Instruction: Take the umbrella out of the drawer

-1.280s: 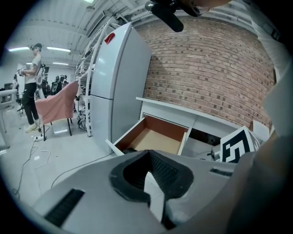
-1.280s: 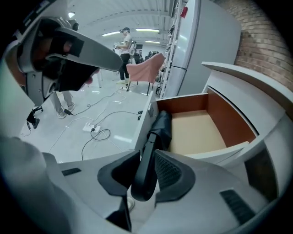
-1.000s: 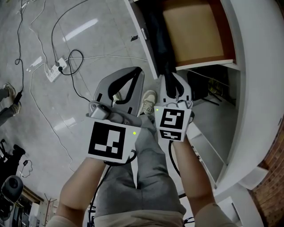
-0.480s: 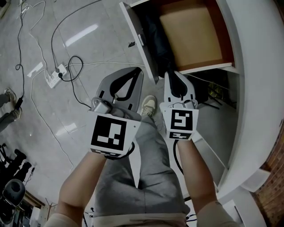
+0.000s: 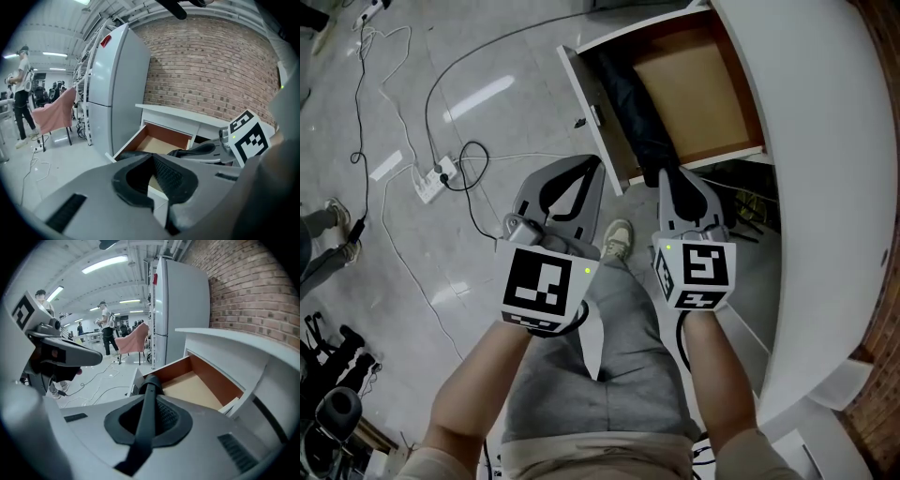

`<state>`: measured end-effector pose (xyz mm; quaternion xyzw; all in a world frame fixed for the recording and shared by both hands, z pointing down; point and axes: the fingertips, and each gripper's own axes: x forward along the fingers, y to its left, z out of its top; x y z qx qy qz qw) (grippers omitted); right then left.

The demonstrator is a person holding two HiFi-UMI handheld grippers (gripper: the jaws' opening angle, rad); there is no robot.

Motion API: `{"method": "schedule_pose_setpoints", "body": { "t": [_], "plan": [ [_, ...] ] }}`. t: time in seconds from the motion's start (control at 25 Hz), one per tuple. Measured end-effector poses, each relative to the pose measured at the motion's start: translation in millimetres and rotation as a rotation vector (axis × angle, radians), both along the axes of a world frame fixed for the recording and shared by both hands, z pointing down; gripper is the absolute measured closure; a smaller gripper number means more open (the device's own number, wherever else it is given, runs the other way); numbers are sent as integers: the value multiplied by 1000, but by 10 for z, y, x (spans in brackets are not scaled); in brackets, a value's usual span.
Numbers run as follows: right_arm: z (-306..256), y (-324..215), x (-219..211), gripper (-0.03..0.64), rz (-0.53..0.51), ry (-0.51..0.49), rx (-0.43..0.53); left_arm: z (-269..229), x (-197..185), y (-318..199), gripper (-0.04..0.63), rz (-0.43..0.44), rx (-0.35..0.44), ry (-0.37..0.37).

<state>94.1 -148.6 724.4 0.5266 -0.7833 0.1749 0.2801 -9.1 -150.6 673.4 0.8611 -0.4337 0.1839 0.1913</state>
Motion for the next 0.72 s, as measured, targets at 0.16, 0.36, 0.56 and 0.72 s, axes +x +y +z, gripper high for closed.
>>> {"method": "schedule_pose_setpoints", "body": {
  "t": [0.16,0.36,0.56,0.72],
  "plan": [
    [-615,-16,-62,598,10,-20,32,-434,-51,-24,588,3,17,-3],
    [-1487,-149,-105,598,26,-66,99,-1084,-85,-116,588,2,76,3],
    [-2462,-211,-136,598,24,-91,180,-1902,-131,-195,588,-22,120,31],
    [-3215,-270,-128,598,25,-101,271,-2607,-180,-268,588,-39,191,40]
  ]
}}
